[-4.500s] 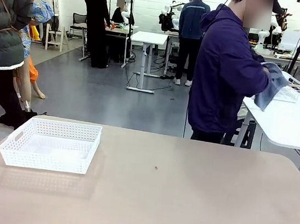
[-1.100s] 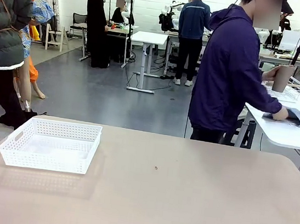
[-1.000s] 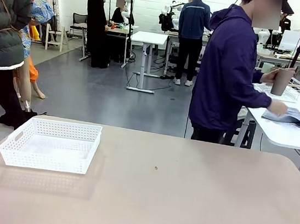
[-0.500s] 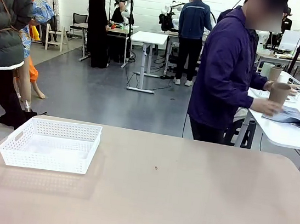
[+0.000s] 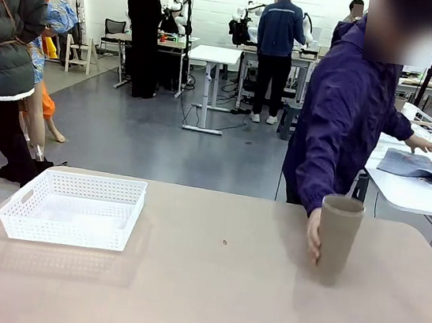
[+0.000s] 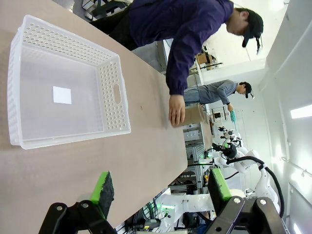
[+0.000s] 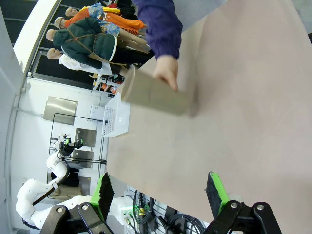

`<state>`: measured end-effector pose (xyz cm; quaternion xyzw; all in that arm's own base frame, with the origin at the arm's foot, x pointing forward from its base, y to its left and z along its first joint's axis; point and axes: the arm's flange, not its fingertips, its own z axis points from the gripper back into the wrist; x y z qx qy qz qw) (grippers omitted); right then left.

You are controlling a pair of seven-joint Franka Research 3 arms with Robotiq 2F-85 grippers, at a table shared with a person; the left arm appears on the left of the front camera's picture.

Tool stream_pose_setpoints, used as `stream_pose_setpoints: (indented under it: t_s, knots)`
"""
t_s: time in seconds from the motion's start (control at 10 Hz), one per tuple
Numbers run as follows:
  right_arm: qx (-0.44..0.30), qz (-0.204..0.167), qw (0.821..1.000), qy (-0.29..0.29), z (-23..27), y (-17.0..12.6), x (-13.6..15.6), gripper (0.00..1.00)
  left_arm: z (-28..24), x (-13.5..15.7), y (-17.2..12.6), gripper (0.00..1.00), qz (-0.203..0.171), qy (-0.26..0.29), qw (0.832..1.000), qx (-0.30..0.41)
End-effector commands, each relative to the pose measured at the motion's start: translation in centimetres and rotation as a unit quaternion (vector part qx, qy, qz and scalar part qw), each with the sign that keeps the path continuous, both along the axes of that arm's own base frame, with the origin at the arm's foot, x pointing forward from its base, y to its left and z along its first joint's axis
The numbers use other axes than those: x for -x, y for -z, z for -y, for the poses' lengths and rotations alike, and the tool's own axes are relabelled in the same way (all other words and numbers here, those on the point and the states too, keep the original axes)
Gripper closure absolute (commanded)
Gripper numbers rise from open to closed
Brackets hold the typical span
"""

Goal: Clean and organize the cups into the basket.
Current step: Pick up the Organizing basket and move it to the center of the table, then pick up the Reusable plastic cup from the right side of the table and place it inside the Organizing basket.

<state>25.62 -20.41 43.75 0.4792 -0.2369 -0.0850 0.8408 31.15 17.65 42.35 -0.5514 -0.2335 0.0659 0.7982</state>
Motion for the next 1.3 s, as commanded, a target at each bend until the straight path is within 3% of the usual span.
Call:
stream_pose_setpoints:
  t_s: [0.0,0.7,0.8,1.0,1.1,1.2]
  knots:
    - [0.000,0.004,1.000,-0.001,0.0,-0.2,0.0,0.00,-0.2,0.0,-0.2,0.00,0.003,0.002,1.000,0.002]
    - [0.000,0.000,1.000,0.000,0.0,0.0,0.0,0.00,-0.2,0.0,-0.2,0.00,0.003,0.002,1.000,0.002]
    - [0.011,0.051,0.998,-0.029,-0.9,-0.4,-1.2,0.00,0.0,0.0,0.0,0.00,0.000,0.000,1.000,0.000]
    - [0.048,0.210,0.969,-0.122,-3.7,-1.6,-3.3,0.00,0.6,-0.9,-3.5,0.00,0.061,0.000,0.990,-0.129]
    - [0.088,0.261,0.949,-0.151,-5.0,-2.0,-4.6,0.00,1.3,-1.7,-5.5,0.00,0.047,0.024,0.980,-0.190]
    - [0.114,0.307,0.928,-0.177,-6.2,-2.3,-5.7,0.00,2.0,-2.9,-7.6,0.00,0.010,0.039,0.966,-0.254]
